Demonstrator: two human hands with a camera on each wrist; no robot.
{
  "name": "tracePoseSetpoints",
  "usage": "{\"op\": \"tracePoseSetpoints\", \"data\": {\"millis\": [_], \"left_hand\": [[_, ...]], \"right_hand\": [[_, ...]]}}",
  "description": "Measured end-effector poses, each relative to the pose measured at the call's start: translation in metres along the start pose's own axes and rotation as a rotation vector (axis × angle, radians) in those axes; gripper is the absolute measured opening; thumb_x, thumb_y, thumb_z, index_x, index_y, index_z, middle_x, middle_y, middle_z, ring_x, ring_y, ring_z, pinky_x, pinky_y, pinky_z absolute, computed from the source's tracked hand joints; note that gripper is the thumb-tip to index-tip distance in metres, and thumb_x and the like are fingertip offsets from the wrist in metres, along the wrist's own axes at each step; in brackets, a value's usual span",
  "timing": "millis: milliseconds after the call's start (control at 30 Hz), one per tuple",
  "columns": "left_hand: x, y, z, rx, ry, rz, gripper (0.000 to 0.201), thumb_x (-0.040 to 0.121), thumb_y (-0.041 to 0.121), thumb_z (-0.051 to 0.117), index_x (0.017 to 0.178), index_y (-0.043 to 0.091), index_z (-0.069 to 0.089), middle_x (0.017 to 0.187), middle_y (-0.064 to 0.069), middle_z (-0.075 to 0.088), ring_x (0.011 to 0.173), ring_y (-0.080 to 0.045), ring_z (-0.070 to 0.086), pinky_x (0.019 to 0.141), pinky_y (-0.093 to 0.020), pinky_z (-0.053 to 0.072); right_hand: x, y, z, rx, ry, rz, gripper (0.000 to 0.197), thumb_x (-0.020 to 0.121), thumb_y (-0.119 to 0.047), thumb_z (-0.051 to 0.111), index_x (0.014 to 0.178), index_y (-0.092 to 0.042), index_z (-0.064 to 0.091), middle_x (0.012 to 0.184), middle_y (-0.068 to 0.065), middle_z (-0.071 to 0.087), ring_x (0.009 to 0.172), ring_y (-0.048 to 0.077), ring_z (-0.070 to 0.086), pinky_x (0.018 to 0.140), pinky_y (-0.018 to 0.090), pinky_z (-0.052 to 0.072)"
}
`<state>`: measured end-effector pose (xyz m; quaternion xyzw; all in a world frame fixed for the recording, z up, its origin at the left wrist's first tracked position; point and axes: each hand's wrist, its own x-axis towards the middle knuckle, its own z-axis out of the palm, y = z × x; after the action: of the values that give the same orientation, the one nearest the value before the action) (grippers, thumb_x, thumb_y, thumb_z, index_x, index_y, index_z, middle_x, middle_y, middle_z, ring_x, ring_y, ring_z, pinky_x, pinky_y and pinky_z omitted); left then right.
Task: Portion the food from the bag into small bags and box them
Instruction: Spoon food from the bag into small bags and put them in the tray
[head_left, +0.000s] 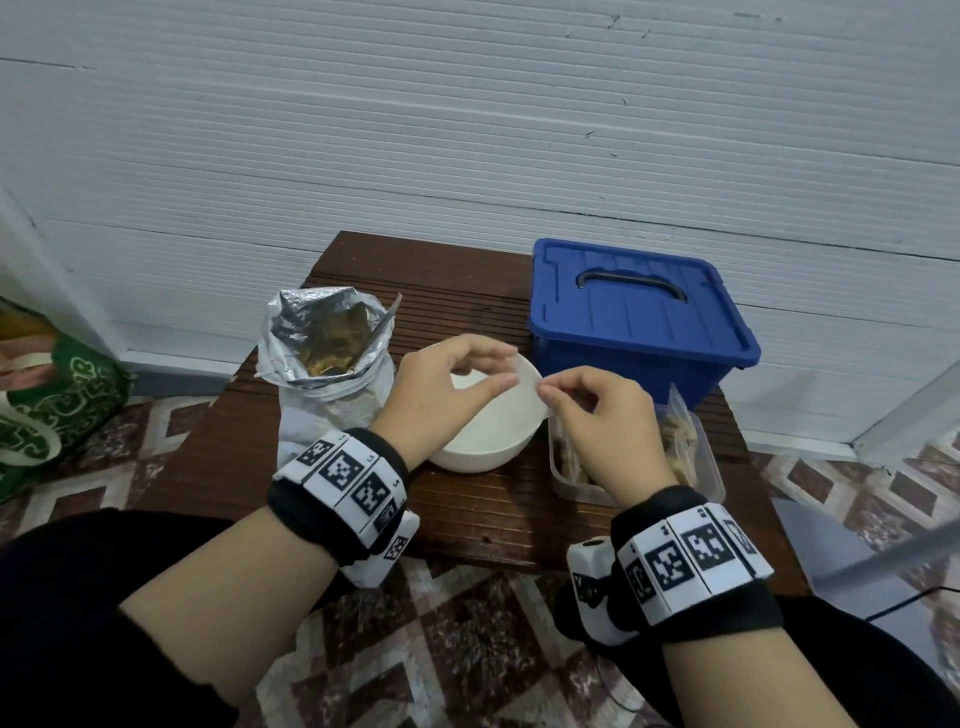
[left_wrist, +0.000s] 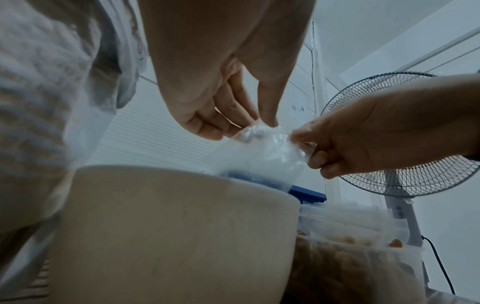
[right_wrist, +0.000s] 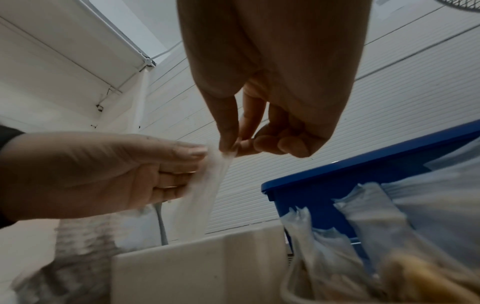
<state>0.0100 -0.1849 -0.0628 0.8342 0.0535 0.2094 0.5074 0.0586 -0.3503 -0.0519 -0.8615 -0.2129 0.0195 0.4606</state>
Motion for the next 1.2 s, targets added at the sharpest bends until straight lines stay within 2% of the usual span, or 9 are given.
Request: {"op": "tracePoseSetpoints", "data": {"millis": [67,133,233,467,633,800,900,1000,1200], "left_hand": [[-0.001,0.000,0.001,0.090,0.032,0.062,0.041,0.075,0.035,0.079,0.113,0.032,0.064,0.107,0.019,0.067,0.105,0.008,0.057,0.095,-0.013,0.038],[-0.003,-0.002,0.004,0.251,0.021,0.170,0.060,0.069,0.052,0.078,0.122,0.031,0.061,0.119,0.019,0.061,0.116,0.003,0.050,0.102,-0.019,0.030],[-0.004,-0.008,0.008,0.429,-0.018,0.266,0.076,0.064,0.072,0.062,0.128,0.033,0.056,0.125,0.017,0.056,0.122,-0.004,0.045,0.102,-0.027,0.021],[-0.002,-0.011,0.004,0.448,0.001,0.295,0.073,0.065,0.071,0.056,0.128,0.035,0.056,0.120,0.017,0.056,0.117,-0.001,0.042,0.099,-0.030,0.017],[-0.001,-0.012,0.002,0.403,0.013,0.284,0.064,0.065,0.071,0.059,0.121,0.038,0.059,0.117,0.022,0.057,0.114,0.008,0.040,0.100,-0.028,0.017],[-0.001,-0.009,0.003,0.322,0.021,0.280,0.049,0.069,0.065,0.060,0.110,0.038,0.064,0.112,0.019,0.064,0.114,-0.001,0.052,0.104,-0.040,0.028],[0.000,-0.010,0.002,0.293,0.035,0.278,0.041,0.071,0.062,0.062,0.104,0.037,0.068,0.107,0.019,0.067,0.110,-0.003,0.056,0.100,-0.051,0.034],[0.001,-0.010,0.002,0.269,0.033,0.261,0.039,0.072,0.061,0.062,0.102,0.036,0.069,0.106,0.019,0.067,0.108,-0.002,0.057,0.099,-0.052,0.035],[0.000,-0.008,0.001,0.263,0.019,0.229,0.046,0.069,0.062,0.063,0.107,0.036,0.066,0.110,0.021,0.065,0.111,-0.001,0.055,0.102,-0.052,0.034]], "right_hand": [[0.000,0.000,0.001,0.082,0.051,0.050,0.005,0.088,-0.022,0.065,0.087,-0.024,0.069,0.084,-0.010,0.067,0.082,0.003,0.059,0.067,0.008,0.040],[0.000,-0.001,0.002,0.162,0.074,0.095,0.004,0.087,-0.021,0.066,0.086,-0.021,0.070,0.080,-0.004,0.067,0.079,0.008,0.059,0.067,0.015,0.042],[-0.001,-0.004,0.004,0.247,0.048,0.145,0.005,0.086,-0.020,0.067,0.083,-0.017,0.070,0.081,0.010,0.068,0.081,0.018,0.062,0.070,0.021,0.047],[-0.005,-0.011,0.004,0.324,-0.010,0.175,0.013,0.088,-0.024,0.064,0.086,-0.012,0.070,0.086,0.011,0.070,0.084,0.016,0.063,0.071,0.016,0.045],[-0.002,-0.009,0.004,0.301,-0.013,0.193,0.020,0.092,-0.028,0.059,0.081,-0.014,0.069,0.083,-0.002,0.070,0.086,0.005,0.060,0.076,0.023,0.045],[-0.001,-0.006,0.004,0.303,0.018,0.207,0.015,0.092,-0.027,0.059,0.090,-0.016,0.070,0.084,-0.003,0.070,0.089,0.011,0.062,0.081,0.029,0.048],[-0.002,-0.007,0.003,0.322,0.045,0.181,0.011,0.091,-0.028,0.060,0.096,-0.022,0.068,0.087,0.006,0.070,0.085,0.015,0.063,0.072,0.022,0.048],[-0.005,-0.010,0.001,0.339,0.067,0.124,0.008,0.090,-0.026,0.062,0.096,-0.025,0.067,0.079,0.003,0.066,0.068,-0.001,0.058,0.059,0.007,0.042],[-0.005,-0.010,0.002,0.342,0.060,0.083,0.006,0.088,-0.026,0.064,0.090,-0.024,0.069,0.088,-0.001,0.068,0.081,0.005,0.059,0.069,0.012,0.045]]}}
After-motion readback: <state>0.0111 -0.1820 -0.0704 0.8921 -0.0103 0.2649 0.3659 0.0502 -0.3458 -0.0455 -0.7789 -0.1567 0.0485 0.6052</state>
